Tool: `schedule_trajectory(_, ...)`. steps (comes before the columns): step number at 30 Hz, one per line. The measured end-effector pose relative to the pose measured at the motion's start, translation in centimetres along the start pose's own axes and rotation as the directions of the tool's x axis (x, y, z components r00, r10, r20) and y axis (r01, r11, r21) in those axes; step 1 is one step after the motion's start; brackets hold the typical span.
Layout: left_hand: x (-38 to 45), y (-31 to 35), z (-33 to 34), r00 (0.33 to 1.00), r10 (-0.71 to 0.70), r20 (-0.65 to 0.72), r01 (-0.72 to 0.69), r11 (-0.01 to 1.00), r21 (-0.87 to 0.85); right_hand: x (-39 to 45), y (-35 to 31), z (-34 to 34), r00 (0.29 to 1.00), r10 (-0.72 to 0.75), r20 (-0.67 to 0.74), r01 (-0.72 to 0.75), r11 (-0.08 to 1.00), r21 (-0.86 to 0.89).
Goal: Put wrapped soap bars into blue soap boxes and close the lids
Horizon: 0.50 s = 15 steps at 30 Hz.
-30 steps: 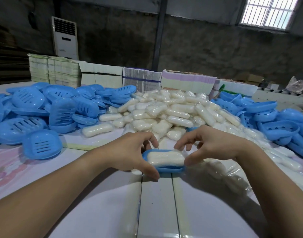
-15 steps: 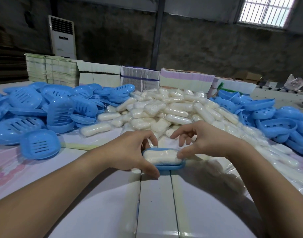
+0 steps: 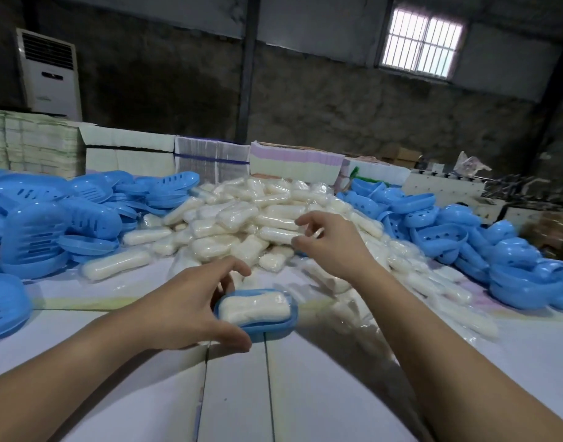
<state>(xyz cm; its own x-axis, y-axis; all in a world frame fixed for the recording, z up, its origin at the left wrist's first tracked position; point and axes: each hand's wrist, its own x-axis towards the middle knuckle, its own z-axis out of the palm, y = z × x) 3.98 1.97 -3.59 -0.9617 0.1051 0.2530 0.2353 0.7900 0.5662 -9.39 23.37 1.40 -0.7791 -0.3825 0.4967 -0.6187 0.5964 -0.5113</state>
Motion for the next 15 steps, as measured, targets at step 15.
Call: schedule_trajectory(15, 0.7, -1.3, 0.1, 1.000, 0.023, -0.005, -0.024, 0.994, -0.111, 3.4, 19.2, -10.0, 0.846, 0.490, -0.208, -0.489, 0.562, -0.666)
